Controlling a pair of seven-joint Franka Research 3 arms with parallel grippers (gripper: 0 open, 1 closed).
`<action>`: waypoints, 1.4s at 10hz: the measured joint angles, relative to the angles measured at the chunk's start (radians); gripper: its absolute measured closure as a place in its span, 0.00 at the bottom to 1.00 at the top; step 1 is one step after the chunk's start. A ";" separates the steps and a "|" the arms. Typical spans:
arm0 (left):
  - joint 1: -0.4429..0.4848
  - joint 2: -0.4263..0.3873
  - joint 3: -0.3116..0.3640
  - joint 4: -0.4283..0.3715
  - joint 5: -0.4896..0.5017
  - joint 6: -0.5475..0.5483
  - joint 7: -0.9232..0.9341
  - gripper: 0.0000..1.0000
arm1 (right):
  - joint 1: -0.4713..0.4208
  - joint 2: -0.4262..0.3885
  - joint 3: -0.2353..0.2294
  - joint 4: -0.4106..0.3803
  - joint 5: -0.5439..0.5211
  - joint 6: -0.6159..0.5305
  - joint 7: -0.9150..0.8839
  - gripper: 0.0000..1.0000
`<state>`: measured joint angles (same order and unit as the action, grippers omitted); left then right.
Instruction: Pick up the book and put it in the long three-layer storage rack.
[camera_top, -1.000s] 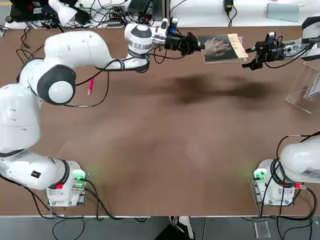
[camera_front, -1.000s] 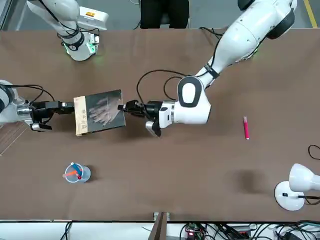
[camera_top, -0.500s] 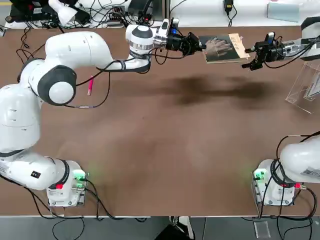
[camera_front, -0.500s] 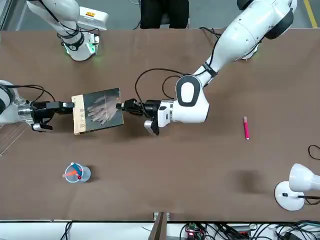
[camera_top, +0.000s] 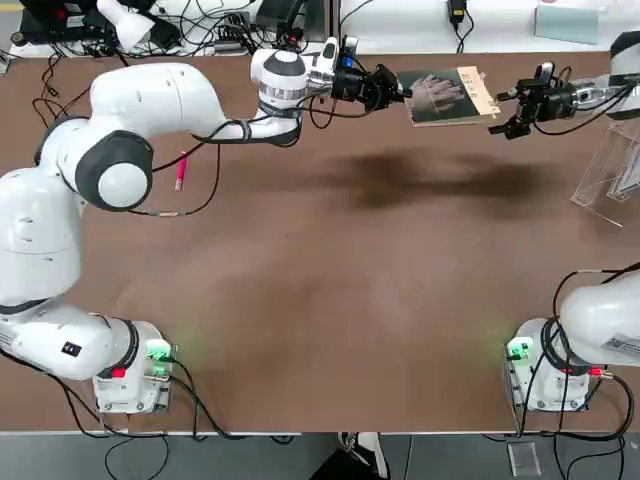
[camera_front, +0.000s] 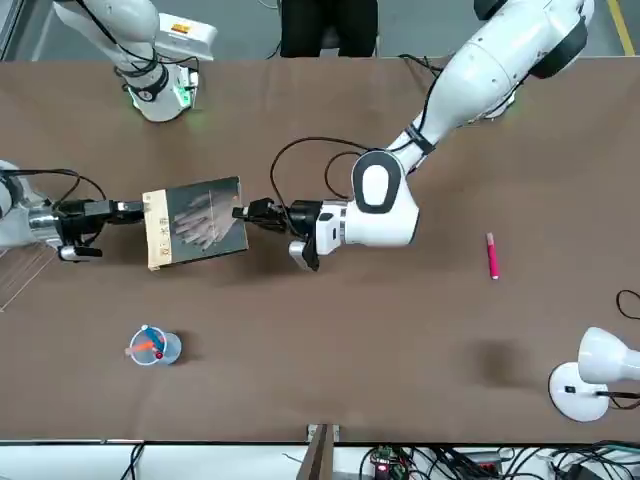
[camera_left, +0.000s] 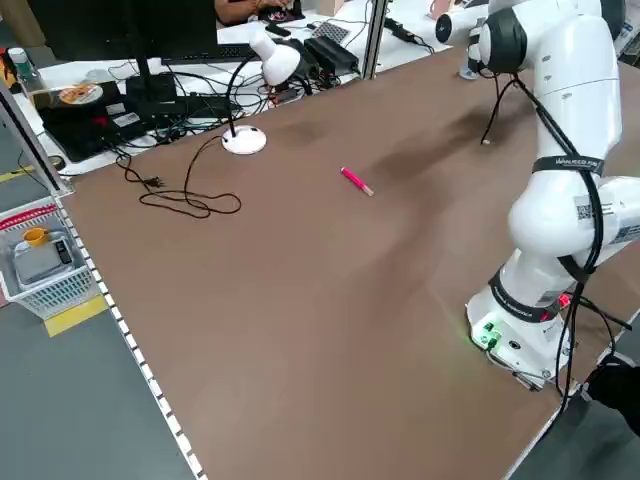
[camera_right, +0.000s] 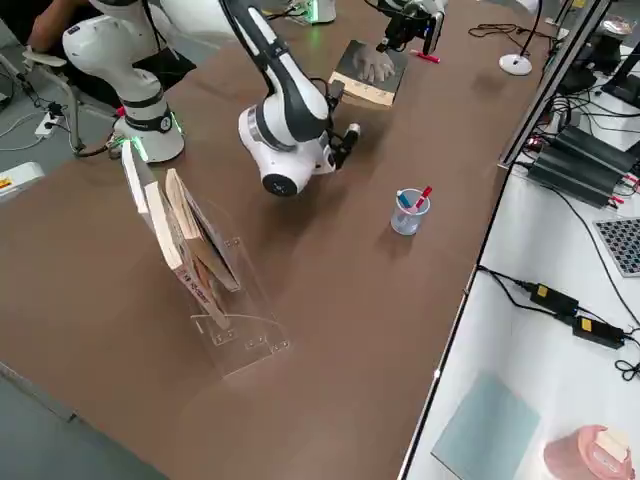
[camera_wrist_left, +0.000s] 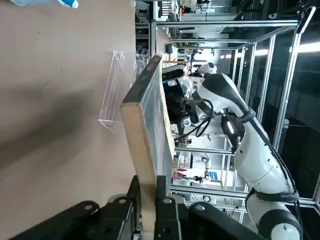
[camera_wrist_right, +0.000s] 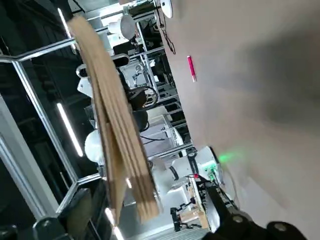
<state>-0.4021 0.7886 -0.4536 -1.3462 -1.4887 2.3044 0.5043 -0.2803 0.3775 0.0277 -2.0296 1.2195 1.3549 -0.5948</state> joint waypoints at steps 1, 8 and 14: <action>0.000 0.000 0.000 0.000 0.000 0.000 0.000 1.00 | -0.005 0.000 -0.001 0.005 0.000 -0.008 0.004 0.00; 0.000 0.000 0.000 0.003 0.000 0.000 0.000 1.00 | 0.029 0.000 0.009 0.011 0.027 -0.011 0.021 0.00; 0.000 0.000 0.001 0.003 0.000 0.000 0.000 1.00 | 0.093 0.000 0.011 0.014 0.046 0.015 0.035 0.00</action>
<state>-0.4021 0.7891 -0.4523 -1.3430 -1.4888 2.3044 0.5044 -0.1871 0.3776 0.0388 -2.0157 1.2659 1.3694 -0.5598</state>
